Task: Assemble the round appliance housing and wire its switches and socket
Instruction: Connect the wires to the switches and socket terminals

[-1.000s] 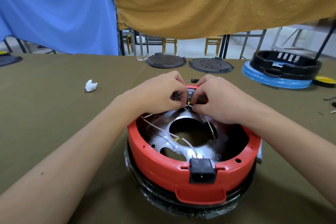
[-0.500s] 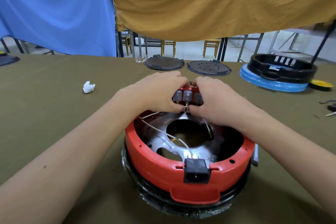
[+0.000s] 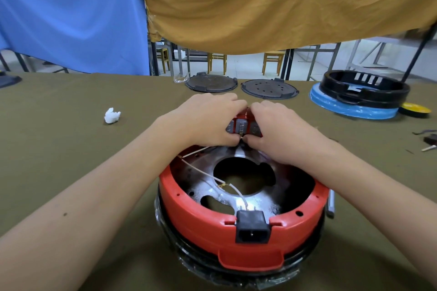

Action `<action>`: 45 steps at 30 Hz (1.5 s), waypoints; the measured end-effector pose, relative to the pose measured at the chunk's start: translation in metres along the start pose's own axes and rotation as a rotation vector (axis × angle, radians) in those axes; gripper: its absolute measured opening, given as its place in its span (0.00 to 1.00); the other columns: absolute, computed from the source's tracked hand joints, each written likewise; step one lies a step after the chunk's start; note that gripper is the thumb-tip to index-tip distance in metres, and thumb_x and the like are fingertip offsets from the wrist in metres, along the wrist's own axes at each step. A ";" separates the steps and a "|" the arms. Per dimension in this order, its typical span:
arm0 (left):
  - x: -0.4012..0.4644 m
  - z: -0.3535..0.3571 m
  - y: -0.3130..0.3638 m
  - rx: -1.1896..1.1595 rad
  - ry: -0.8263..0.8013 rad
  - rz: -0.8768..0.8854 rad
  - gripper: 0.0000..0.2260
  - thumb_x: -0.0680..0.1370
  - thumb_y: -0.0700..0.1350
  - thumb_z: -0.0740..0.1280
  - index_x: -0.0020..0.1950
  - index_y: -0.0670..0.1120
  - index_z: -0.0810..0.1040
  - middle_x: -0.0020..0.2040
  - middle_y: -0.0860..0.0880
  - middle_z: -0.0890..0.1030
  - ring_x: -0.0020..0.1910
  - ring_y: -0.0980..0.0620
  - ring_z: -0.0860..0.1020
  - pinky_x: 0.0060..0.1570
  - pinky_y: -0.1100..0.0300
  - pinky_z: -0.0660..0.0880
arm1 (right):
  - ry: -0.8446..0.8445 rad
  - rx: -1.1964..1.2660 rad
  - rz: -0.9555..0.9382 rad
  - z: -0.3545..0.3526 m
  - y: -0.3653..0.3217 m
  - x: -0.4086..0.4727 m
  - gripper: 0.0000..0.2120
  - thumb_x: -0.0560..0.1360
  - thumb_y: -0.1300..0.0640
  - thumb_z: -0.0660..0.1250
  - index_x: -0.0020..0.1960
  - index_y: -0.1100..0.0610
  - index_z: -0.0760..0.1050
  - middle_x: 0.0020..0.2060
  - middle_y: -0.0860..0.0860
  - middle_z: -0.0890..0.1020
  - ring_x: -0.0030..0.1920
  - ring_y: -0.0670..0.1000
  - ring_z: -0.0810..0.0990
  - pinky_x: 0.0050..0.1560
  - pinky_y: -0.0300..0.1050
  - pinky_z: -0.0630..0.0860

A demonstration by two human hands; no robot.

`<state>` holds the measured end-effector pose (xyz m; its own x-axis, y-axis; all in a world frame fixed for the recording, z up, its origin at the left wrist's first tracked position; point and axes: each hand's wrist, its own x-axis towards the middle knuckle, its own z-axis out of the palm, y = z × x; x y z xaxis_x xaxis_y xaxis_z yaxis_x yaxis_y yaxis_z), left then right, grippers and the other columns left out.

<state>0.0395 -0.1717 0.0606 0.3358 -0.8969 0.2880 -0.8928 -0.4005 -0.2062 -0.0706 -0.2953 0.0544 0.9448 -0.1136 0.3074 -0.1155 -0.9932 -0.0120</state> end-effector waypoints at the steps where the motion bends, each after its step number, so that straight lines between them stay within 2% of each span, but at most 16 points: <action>1: 0.000 0.000 0.000 -0.004 0.007 -0.001 0.18 0.71 0.59 0.66 0.55 0.51 0.70 0.45 0.54 0.68 0.48 0.45 0.77 0.41 0.54 0.69 | 0.001 0.005 0.005 0.000 0.001 0.000 0.16 0.77 0.48 0.67 0.58 0.57 0.69 0.55 0.55 0.74 0.55 0.57 0.74 0.46 0.45 0.62; 5: -0.007 0.002 -0.003 -0.092 0.011 -0.027 0.20 0.72 0.60 0.67 0.59 0.52 0.71 0.51 0.54 0.74 0.51 0.49 0.77 0.44 0.54 0.72 | 0.013 0.069 0.023 0.001 0.002 -0.001 0.18 0.75 0.46 0.69 0.56 0.56 0.69 0.50 0.52 0.74 0.51 0.55 0.73 0.45 0.46 0.64; 9: -0.015 0.001 -0.002 -0.225 -0.067 -0.061 0.21 0.75 0.55 0.68 0.65 0.53 0.69 0.56 0.53 0.75 0.54 0.50 0.77 0.52 0.49 0.75 | 0.022 0.203 0.038 -0.001 0.004 -0.008 0.25 0.72 0.47 0.72 0.64 0.55 0.67 0.56 0.52 0.74 0.55 0.54 0.74 0.50 0.48 0.71; 11: -0.016 -0.002 -0.001 -0.228 -0.088 -0.068 0.21 0.76 0.55 0.69 0.66 0.54 0.69 0.56 0.54 0.74 0.55 0.51 0.76 0.53 0.51 0.74 | 0.031 0.251 0.041 -0.004 0.006 -0.012 0.26 0.71 0.48 0.73 0.64 0.53 0.66 0.56 0.51 0.72 0.55 0.53 0.73 0.49 0.46 0.70; 14: -0.021 -0.008 -0.002 -0.215 -0.110 -0.079 0.21 0.75 0.56 0.69 0.64 0.55 0.68 0.55 0.55 0.75 0.52 0.52 0.75 0.51 0.53 0.73 | 0.015 0.294 0.050 -0.010 0.008 -0.015 0.22 0.69 0.49 0.74 0.57 0.52 0.68 0.50 0.49 0.72 0.51 0.51 0.74 0.44 0.45 0.68; 17: -0.027 -0.012 -0.006 -0.153 -0.109 -0.085 0.21 0.73 0.58 0.70 0.62 0.55 0.69 0.53 0.54 0.76 0.50 0.51 0.75 0.48 0.54 0.72 | -0.043 0.332 0.047 -0.018 0.012 -0.017 0.18 0.68 0.48 0.76 0.52 0.49 0.71 0.50 0.47 0.72 0.51 0.50 0.76 0.50 0.47 0.74; 19: -0.030 -0.013 -0.007 -0.116 -0.092 -0.103 0.22 0.72 0.59 0.70 0.61 0.55 0.68 0.53 0.54 0.77 0.51 0.50 0.76 0.48 0.53 0.74 | -0.046 0.334 0.030 -0.022 0.016 -0.017 0.13 0.68 0.47 0.76 0.47 0.46 0.74 0.50 0.45 0.71 0.50 0.47 0.77 0.48 0.40 0.73; 21: -0.032 -0.012 -0.007 -0.156 -0.072 -0.103 0.24 0.71 0.59 0.71 0.63 0.57 0.67 0.57 0.55 0.74 0.50 0.53 0.76 0.49 0.52 0.75 | -0.031 0.321 0.009 -0.023 0.016 -0.018 0.06 0.68 0.48 0.76 0.40 0.45 0.79 0.52 0.44 0.72 0.50 0.42 0.75 0.45 0.32 0.68; 22: -0.033 -0.012 -0.005 -0.213 -0.051 -0.085 0.24 0.71 0.57 0.72 0.64 0.57 0.66 0.58 0.54 0.71 0.48 0.56 0.74 0.49 0.53 0.75 | -0.035 0.303 -0.001 -0.021 0.015 -0.018 0.04 0.69 0.49 0.76 0.38 0.45 0.81 0.54 0.44 0.72 0.52 0.42 0.74 0.47 0.33 0.69; 24: -0.033 -0.011 -0.002 -0.361 0.010 -0.019 0.20 0.72 0.52 0.74 0.60 0.54 0.71 0.60 0.53 0.67 0.50 0.59 0.73 0.52 0.54 0.74 | -0.064 0.253 -0.013 -0.015 0.012 -0.019 0.04 0.70 0.48 0.75 0.38 0.46 0.83 0.58 0.46 0.72 0.59 0.47 0.71 0.57 0.44 0.71; 25: -0.032 -0.010 -0.001 -0.401 0.030 0.017 0.16 0.72 0.49 0.74 0.57 0.52 0.75 0.62 0.51 0.67 0.55 0.57 0.73 0.57 0.54 0.73 | -0.081 0.238 -0.016 -0.012 0.011 -0.019 0.05 0.71 0.47 0.74 0.38 0.46 0.84 0.61 0.47 0.72 0.61 0.49 0.69 0.61 0.47 0.70; 27: -0.031 -0.009 -0.001 -0.394 0.025 0.053 0.08 0.73 0.46 0.74 0.51 0.50 0.81 0.67 0.49 0.67 0.66 0.52 0.71 0.65 0.56 0.69 | -0.097 0.257 -0.020 -0.010 0.010 -0.018 0.06 0.72 0.47 0.72 0.40 0.46 0.85 0.65 0.47 0.71 0.65 0.50 0.67 0.64 0.48 0.67; 30: -0.030 -0.006 -0.001 -0.397 -0.028 0.045 0.04 0.75 0.47 0.72 0.49 0.52 0.84 0.72 0.50 0.66 0.69 0.53 0.68 0.67 0.58 0.66 | -0.121 0.284 -0.018 -0.008 0.013 -0.016 0.05 0.74 0.49 0.71 0.41 0.45 0.85 0.68 0.47 0.70 0.66 0.50 0.66 0.63 0.45 0.65; 36: -0.029 -0.006 0.000 -0.454 -0.075 0.037 0.03 0.76 0.45 0.72 0.45 0.53 0.82 0.66 0.50 0.69 0.65 0.53 0.70 0.66 0.53 0.68 | -0.169 0.326 -0.046 -0.010 0.014 -0.016 0.04 0.72 0.50 0.73 0.39 0.43 0.84 0.63 0.42 0.73 0.58 0.44 0.70 0.55 0.40 0.64; 39: -0.029 -0.008 0.001 -0.491 -0.094 0.035 0.07 0.75 0.45 0.73 0.42 0.57 0.79 0.62 0.52 0.70 0.61 0.55 0.72 0.63 0.54 0.70 | -0.172 0.343 -0.058 -0.012 0.014 -0.016 0.04 0.71 0.50 0.74 0.38 0.42 0.84 0.61 0.41 0.73 0.56 0.43 0.71 0.52 0.38 0.64; 45: -0.029 -0.008 0.001 -0.505 -0.091 0.028 0.09 0.74 0.44 0.73 0.41 0.59 0.78 0.60 0.53 0.70 0.54 0.59 0.72 0.60 0.59 0.70 | -0.173 0.354 -0.071 -0.013 0.013 -0.016 0.04 0.70 0.50 0.75 0.37 0.41 0.84 0.60 0.41 0.73 0.56 0.42 0.72 0.53 0.38 0.64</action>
<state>0.0266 -0.1448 0.0597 0.3145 -0.9276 0.2015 -0.9278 -0.2556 0.2718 -0.0910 -0.3059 0.0620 0.9878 -0.0168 0.1550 0.0362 -0.9423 -0.3328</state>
